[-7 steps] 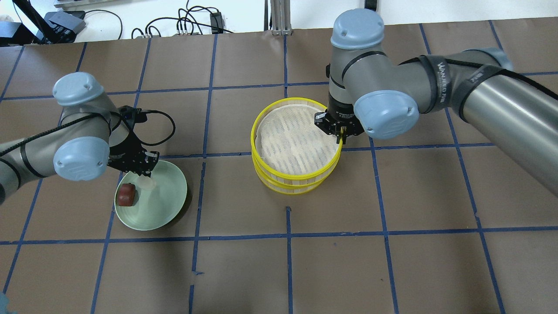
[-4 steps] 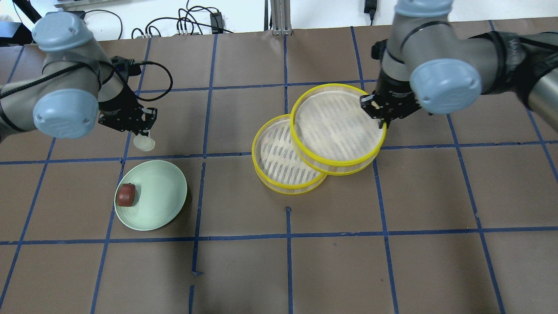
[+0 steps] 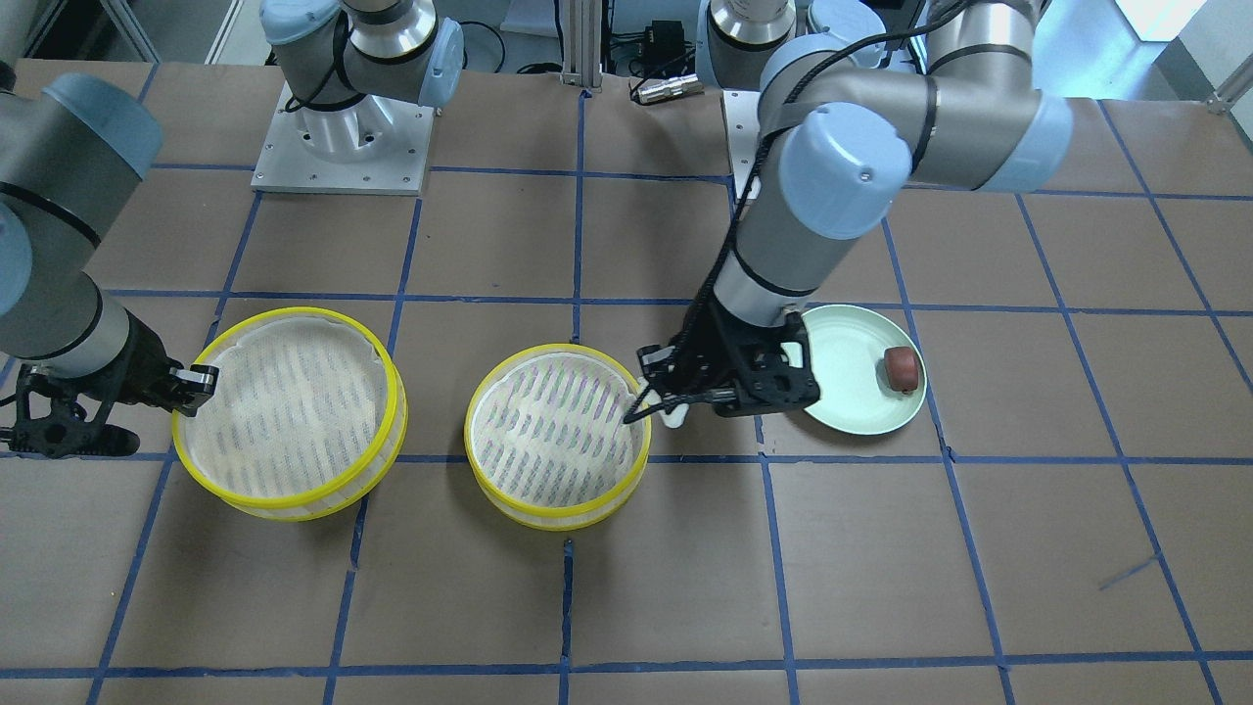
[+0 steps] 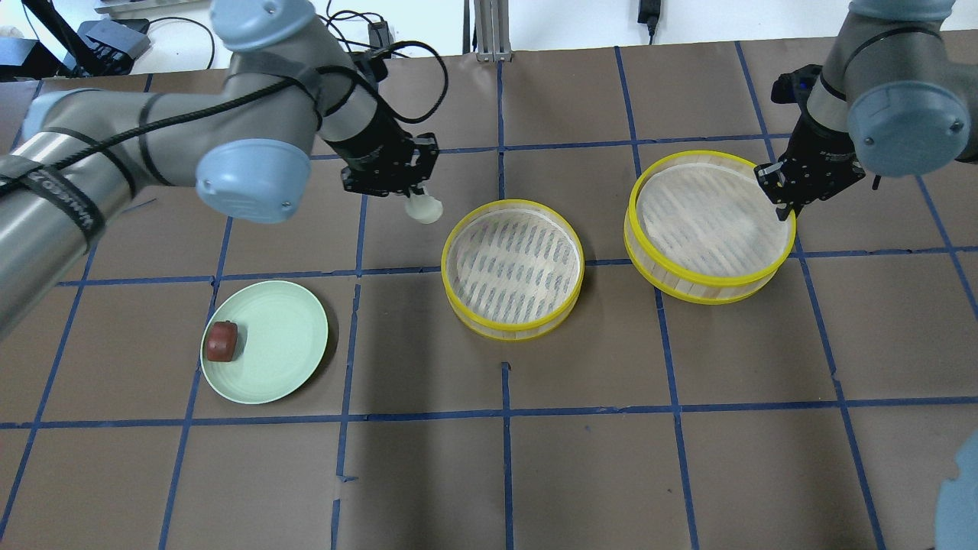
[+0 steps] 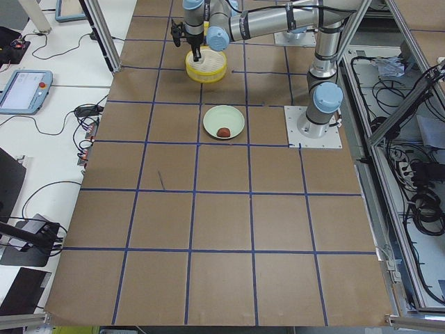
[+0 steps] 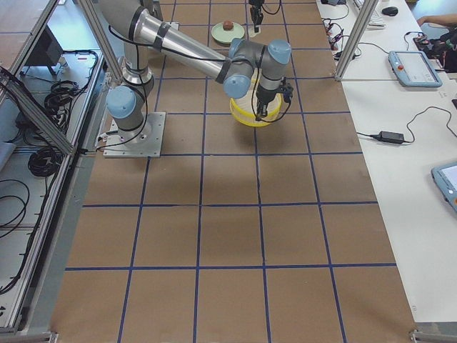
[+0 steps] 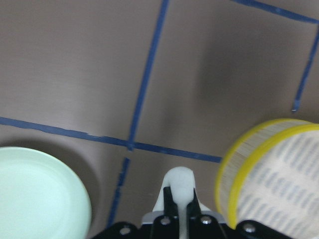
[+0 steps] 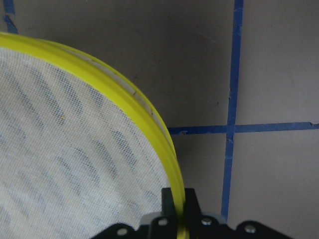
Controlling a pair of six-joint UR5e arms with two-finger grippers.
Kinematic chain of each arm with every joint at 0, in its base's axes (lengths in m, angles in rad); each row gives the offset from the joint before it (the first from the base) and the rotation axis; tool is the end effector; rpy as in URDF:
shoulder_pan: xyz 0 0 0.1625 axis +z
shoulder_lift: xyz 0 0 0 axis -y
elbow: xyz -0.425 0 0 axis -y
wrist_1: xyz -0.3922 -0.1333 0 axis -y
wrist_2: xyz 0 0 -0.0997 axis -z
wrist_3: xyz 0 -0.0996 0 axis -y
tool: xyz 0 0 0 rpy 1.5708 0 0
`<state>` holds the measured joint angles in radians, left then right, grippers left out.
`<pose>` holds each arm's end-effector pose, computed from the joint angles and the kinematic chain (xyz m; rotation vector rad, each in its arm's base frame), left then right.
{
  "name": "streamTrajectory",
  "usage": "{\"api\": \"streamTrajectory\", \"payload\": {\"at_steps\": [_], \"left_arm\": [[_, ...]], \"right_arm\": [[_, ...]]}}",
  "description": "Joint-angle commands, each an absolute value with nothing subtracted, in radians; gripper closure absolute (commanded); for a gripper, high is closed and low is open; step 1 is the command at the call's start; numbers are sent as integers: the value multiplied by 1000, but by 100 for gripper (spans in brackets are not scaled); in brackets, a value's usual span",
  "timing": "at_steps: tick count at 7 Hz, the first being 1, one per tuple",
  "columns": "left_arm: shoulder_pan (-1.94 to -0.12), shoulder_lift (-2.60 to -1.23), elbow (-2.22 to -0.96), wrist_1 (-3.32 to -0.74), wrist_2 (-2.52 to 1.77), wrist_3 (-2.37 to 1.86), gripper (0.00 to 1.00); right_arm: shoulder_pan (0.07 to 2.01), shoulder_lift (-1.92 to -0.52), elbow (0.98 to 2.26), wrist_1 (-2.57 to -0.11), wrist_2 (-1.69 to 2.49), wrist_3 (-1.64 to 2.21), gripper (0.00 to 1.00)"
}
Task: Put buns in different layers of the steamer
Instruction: 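Lower the white bun into the bottom tier and open the left gripper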
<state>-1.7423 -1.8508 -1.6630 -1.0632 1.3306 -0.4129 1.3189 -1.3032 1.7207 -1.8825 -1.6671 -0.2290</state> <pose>-0.2562 -0.5591 0.3459 0.3225 -2.8537 0.0866 -0.0196 -0.5727 0.3042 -0.0273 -3.0672 -0.1929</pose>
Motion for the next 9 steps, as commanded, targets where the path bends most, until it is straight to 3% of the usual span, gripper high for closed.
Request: {"api": "streamTrajectory", "payload": {"at_steps": [1, 2, 3, 6, 9], "left_arm": [[-1863, -1981, -1663, -866, 1285, -541, 99], [-1897, -2006, -1680, -871, 1292, -558, 42], [-1907, -2008, -1681, -873, 1299, -557, 5], [-1872, -1958, -1666, -877, 1418, -417, 0], [-1626, -1809, -1689, -1112, 1466, -27, 0]], "right_arm": [[1309, -1299, 1750, -1893, -1664, -229, 96], [1308, -1304, 1752, -1894, -1663, -226, 96], [1308, -1304, 1752, -1891, -1661, -222, 96], [1321, -1315, 1741, -1888, -1660, -203, 96], [1429, -1338, 1733, -1894, -1660, -68, 95]]}}
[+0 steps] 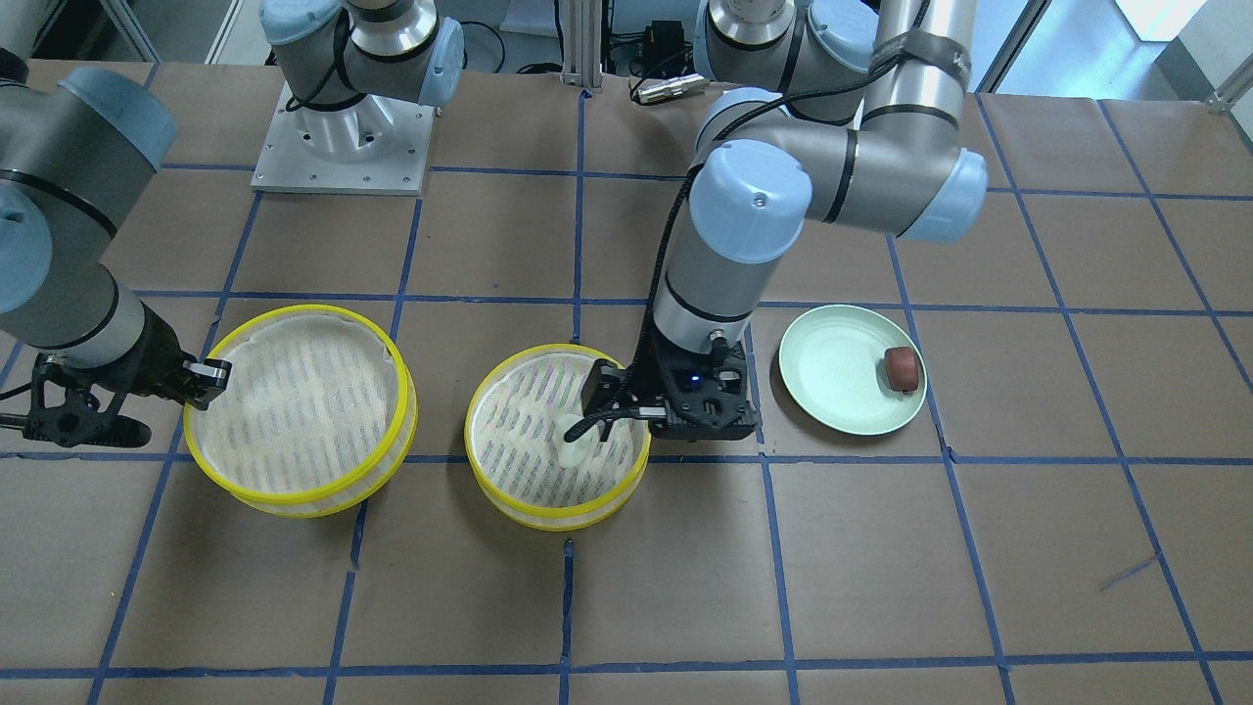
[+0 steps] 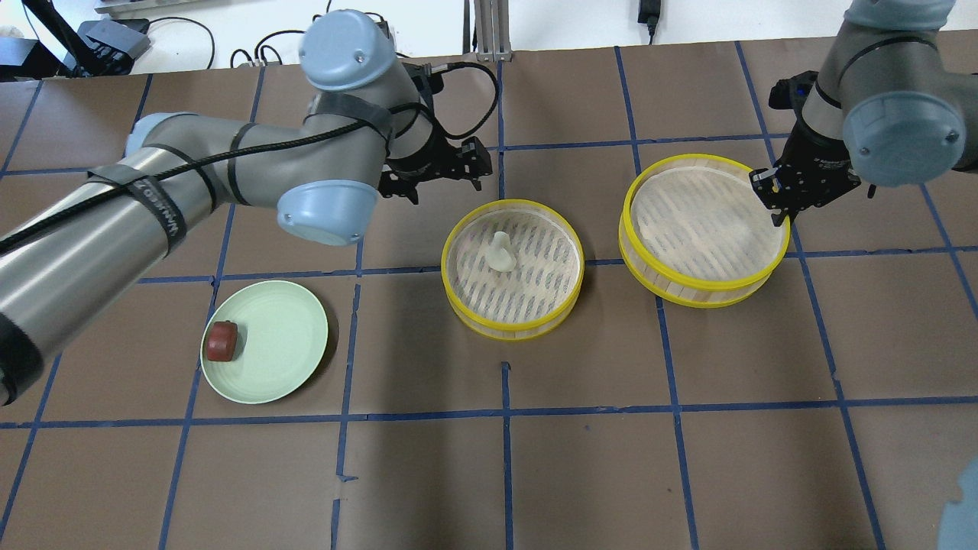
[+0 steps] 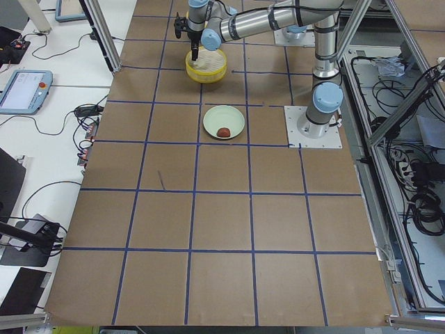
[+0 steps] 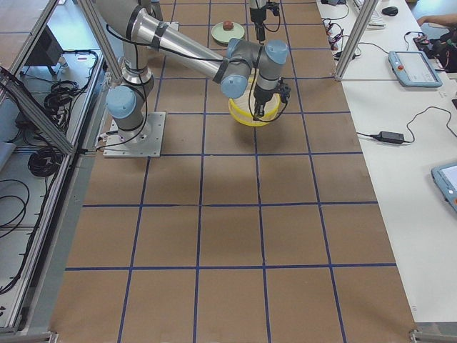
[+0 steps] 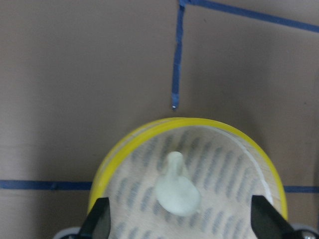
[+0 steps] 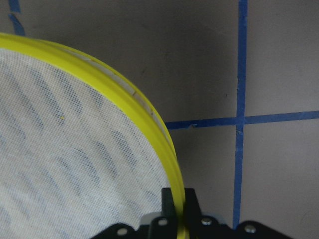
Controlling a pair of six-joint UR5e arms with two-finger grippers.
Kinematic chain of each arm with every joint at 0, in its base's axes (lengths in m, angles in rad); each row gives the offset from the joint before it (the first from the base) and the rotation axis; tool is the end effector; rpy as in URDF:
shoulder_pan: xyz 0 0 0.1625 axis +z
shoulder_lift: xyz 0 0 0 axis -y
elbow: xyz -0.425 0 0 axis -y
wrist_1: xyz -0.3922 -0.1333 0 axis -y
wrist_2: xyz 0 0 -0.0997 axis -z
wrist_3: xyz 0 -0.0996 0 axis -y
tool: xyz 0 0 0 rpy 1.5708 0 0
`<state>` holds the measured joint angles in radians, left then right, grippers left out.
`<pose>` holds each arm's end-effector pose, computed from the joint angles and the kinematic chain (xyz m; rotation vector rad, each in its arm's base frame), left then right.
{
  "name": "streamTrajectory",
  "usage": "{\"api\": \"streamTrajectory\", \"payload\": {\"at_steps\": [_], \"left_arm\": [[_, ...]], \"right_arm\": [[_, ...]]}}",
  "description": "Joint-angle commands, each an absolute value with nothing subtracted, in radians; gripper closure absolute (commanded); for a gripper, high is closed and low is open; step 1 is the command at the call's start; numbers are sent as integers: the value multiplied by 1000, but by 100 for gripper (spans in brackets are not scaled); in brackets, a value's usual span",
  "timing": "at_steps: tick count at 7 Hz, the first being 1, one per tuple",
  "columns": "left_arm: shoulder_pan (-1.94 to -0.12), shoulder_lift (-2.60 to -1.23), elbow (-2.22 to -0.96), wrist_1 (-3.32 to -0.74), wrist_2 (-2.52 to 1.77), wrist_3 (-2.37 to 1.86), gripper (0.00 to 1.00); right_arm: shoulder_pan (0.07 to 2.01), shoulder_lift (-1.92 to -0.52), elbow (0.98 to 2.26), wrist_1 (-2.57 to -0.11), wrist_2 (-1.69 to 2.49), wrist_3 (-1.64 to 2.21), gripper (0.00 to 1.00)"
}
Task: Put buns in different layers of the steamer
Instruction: 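Restack the top tier with the right gripper while the left returns to the plate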
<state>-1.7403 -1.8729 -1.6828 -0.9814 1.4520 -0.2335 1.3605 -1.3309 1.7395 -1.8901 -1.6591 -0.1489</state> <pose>-0.2444 -0.5678 0.3304 0.0798 -2.9813 0.2213 0.0067 -0.5652 0.3118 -0.0881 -3.0654 -0.1590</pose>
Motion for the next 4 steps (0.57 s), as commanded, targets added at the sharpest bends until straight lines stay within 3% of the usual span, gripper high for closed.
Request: {"api": "streamTrajectory", "payload": {"at_steps": [1, 4], "left_arm": [[-1517, -1748, -1712, -1281, 1470, 70, 0], [-1236, -1703, -1911, -1362, 1669, 364, 0]], "right_arm": [[1504, -1377, 1727, -1896, -1657, 60, 95], [1734, -1341, 1706, -1965, -1637, 427, 94]]}}
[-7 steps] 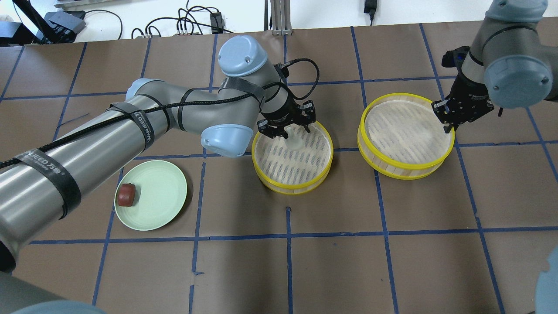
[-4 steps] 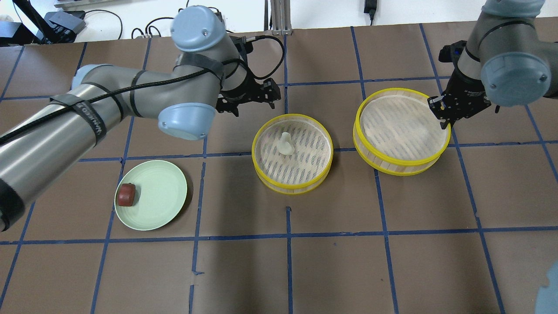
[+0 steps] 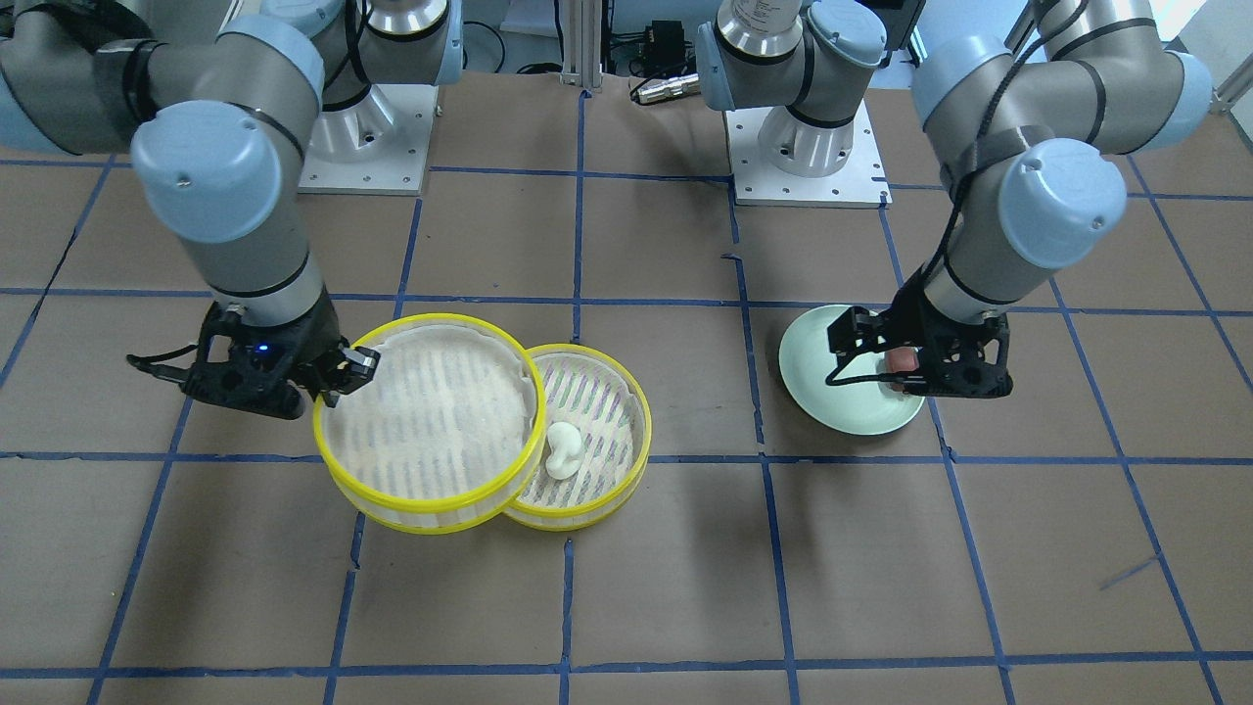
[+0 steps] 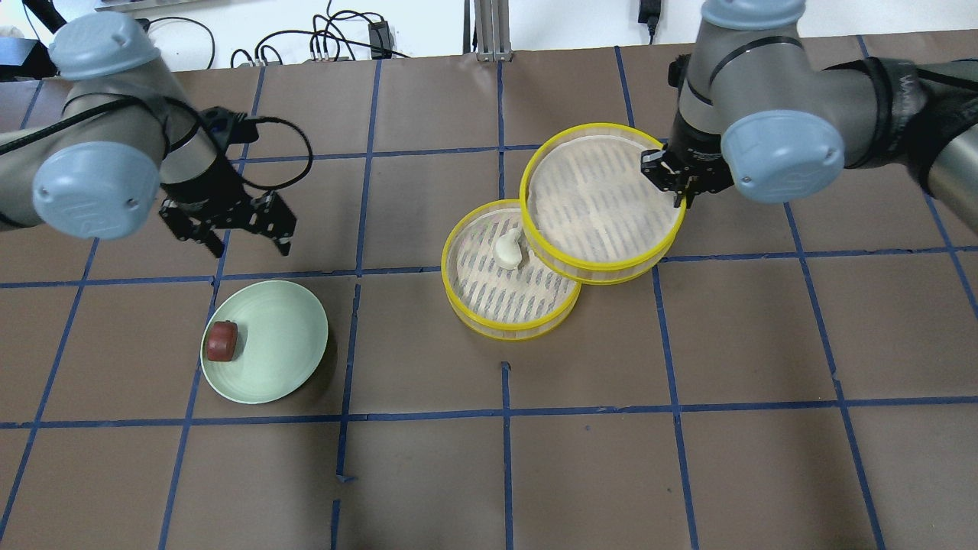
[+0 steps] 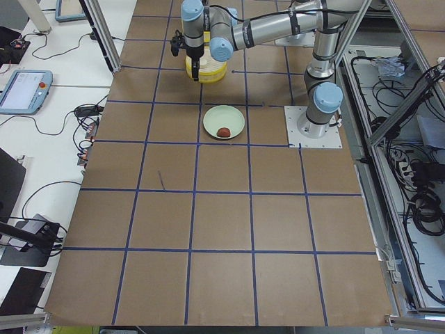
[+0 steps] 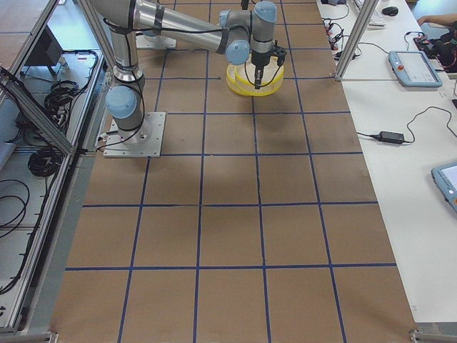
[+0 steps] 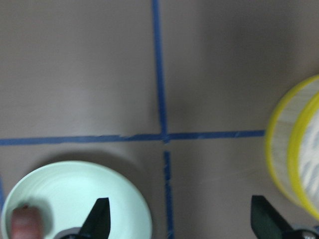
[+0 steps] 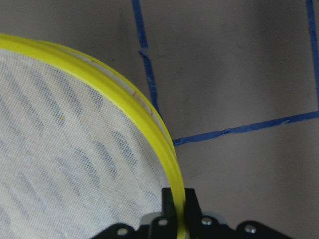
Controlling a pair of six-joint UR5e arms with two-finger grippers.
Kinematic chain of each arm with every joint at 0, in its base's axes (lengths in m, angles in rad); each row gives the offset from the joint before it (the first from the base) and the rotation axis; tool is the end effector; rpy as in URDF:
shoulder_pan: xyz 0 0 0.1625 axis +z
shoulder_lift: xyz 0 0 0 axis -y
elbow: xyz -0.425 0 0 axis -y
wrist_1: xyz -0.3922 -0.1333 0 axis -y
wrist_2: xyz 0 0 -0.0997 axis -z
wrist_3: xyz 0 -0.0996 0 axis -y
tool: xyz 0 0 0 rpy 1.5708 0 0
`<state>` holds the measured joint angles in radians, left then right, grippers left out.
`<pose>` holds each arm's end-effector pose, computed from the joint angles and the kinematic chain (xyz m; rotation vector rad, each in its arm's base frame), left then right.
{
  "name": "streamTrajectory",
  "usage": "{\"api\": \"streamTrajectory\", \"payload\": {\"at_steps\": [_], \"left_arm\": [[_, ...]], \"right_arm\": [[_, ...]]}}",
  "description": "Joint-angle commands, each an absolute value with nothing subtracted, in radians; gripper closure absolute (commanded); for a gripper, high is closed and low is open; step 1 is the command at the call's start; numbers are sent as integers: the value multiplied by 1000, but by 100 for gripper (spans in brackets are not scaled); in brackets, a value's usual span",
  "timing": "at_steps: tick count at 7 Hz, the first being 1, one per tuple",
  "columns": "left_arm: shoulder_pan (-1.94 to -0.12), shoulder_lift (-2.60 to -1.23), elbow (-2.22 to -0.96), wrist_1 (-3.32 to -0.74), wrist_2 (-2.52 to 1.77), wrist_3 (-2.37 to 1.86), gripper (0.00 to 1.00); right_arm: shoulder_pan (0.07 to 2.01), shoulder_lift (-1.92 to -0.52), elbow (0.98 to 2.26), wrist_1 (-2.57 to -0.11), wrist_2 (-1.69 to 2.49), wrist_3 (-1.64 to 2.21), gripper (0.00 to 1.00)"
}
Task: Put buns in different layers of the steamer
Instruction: 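Restack the top tier with the right gripper while the left returns to the plate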
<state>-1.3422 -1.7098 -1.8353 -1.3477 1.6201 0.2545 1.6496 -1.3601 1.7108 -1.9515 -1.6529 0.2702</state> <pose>-0.0118 -0.5159 0.3137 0.0474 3.1230 0.2927 0.1688 -0.5483 0.3471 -0.2948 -3.0510 0.0672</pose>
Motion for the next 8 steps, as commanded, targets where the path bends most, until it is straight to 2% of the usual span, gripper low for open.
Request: {"api": "streamTrajectory", "payload": {"at_steps": [1, 6, 7, 8], "left_arm": [[-1217, -1721, -1937, -1359, 1670, 364, 0], [-1216, -1874, -1947, -1260, 1703, 348, 3], [-1216, -1888, -1948, -1241, 1697, 347, 27], [-1216, -1888, -1966, -1239, 1665, 348, 46]], "right_arm": [[1790, -1318, 1713, -1970, -1603, 496, 94], [1802, -1290, 1735, -1928, -1595, 505, 92], [1802, -1287, 1736, -1928, -1595, 503, 92], [1801, -1284, 1736, -1930, -1597, 503, 92]]}}
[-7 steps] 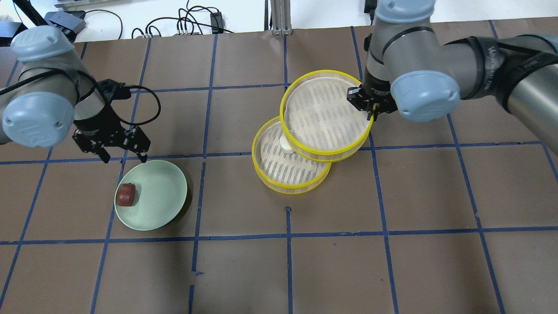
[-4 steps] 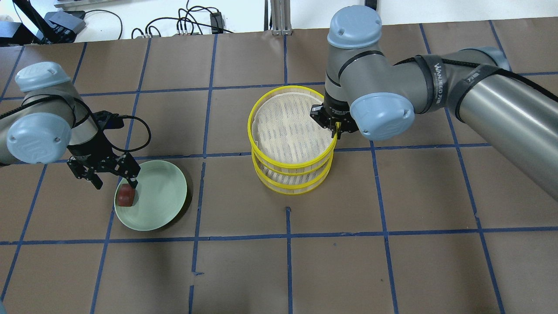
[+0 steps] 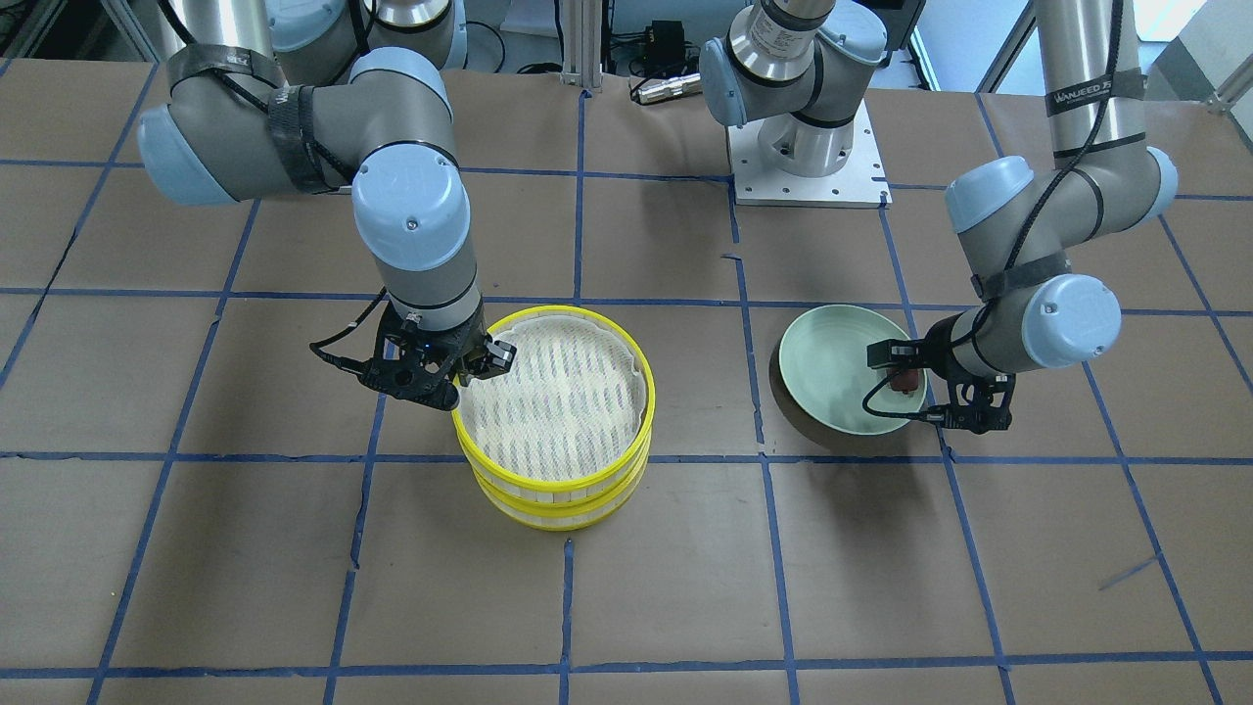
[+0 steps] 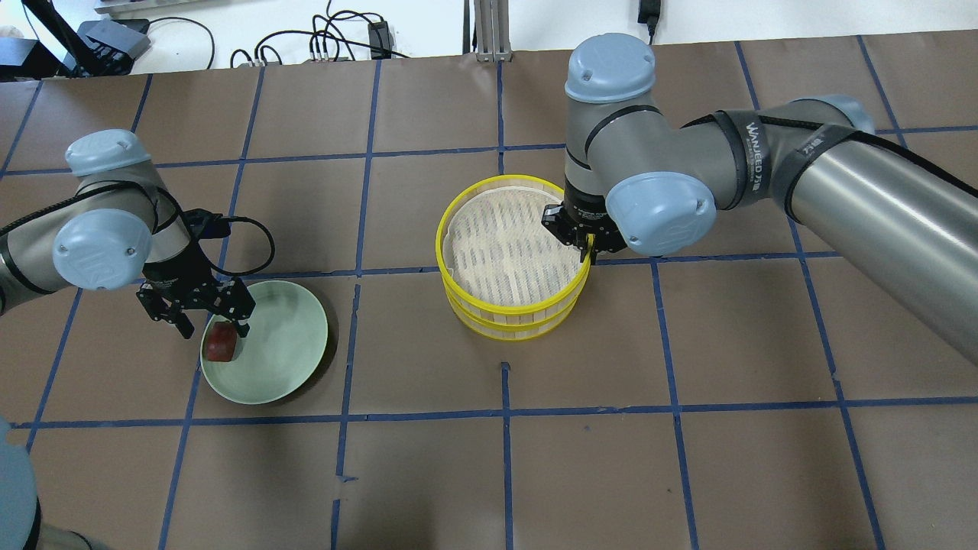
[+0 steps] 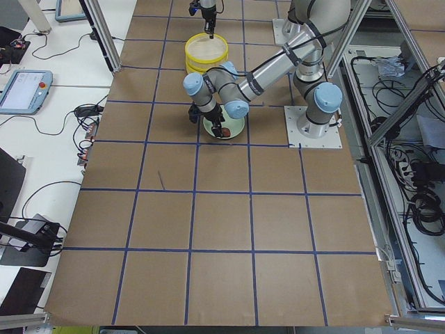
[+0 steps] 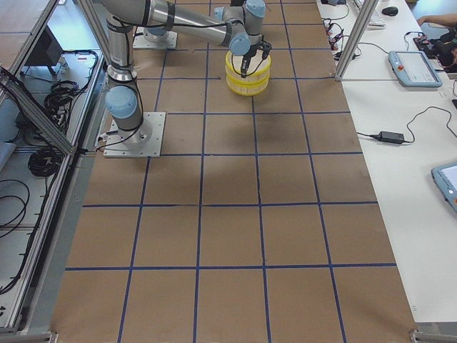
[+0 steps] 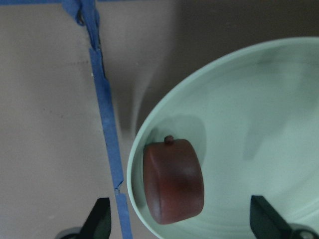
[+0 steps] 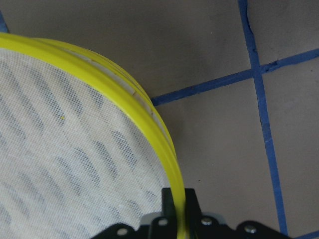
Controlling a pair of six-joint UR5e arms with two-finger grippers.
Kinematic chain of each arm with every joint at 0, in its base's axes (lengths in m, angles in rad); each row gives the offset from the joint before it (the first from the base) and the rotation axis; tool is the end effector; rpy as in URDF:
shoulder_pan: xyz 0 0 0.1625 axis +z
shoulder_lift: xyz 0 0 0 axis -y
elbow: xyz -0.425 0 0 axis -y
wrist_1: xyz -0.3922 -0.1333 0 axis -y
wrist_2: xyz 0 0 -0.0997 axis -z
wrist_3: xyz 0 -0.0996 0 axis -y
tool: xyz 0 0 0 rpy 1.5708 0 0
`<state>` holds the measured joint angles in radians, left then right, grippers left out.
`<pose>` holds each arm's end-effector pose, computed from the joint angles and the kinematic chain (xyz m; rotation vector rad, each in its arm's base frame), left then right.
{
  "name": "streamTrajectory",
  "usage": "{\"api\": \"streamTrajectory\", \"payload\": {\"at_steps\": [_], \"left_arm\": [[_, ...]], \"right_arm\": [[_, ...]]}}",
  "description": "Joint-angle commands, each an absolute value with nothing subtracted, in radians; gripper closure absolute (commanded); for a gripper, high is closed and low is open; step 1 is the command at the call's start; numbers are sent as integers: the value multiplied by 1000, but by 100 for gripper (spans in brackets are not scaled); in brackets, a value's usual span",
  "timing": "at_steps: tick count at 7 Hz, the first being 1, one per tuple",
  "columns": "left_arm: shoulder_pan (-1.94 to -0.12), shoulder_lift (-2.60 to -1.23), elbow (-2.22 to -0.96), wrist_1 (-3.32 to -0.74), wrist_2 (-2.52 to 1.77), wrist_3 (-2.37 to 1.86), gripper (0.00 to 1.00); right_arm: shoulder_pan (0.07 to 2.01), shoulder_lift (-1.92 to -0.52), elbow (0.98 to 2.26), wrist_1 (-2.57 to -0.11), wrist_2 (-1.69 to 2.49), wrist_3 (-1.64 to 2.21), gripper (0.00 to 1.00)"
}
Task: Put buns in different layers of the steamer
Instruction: 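Grasp the brown bun on the plate with the left gripper and lift it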
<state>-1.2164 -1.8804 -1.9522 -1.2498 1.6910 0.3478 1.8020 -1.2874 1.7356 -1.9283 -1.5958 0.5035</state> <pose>0.0559 -0.5006 0.1891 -0.0244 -3.0675 -0.6025 0.2562 -0.5176 0.2924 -0.4168 -3.0552 -0.1167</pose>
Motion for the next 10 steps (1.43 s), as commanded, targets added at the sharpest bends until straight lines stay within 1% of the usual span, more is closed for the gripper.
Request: {"api": "streamTrajectory", "payload": {"at_steps": [1, 2, 3, 4, 5, 6, 7, 10], "left_arm": [[-1216, -1887, -1974, -1238, 1664, 347, 70], [-1216, -1884, -1967, -1236, 1666, 347, 86], [-1218, -1872, -1962, -1235, 1664, 344, 98], [-1235, -1847, -1947, -1212, 1660, 328, 99], [-1293, -1810, -1898, -1200, 1649, 281, 99], [-1386, -1757, -1846, -1213, 1638, 223, 99], [-1455, -1743, -1792, -1215, 1637, 133, 99], [-1480, -1730, -1714, -1215, 1463, 59, 99]], "right_arm": [[1802, -1282, 1733, -1945, -1595, 505, 92], [1802, -1281, 1738, -1945, -1594, 505, 92], [1802, -1281, 1736, -1950, -1592, 505, 92], [1802, -1279, 1740, -1947, -1585, 506, 92], [1802, -1272, 1738, -1945, -1585, 503, 91], [1805, -1267, 1740, -1944, -1585, 509, 91], [1807, -1266, 1740, -1942, -1589, 506, 90], [1807, -1264, 1732, -1947, -1597, 503, 90]]}}
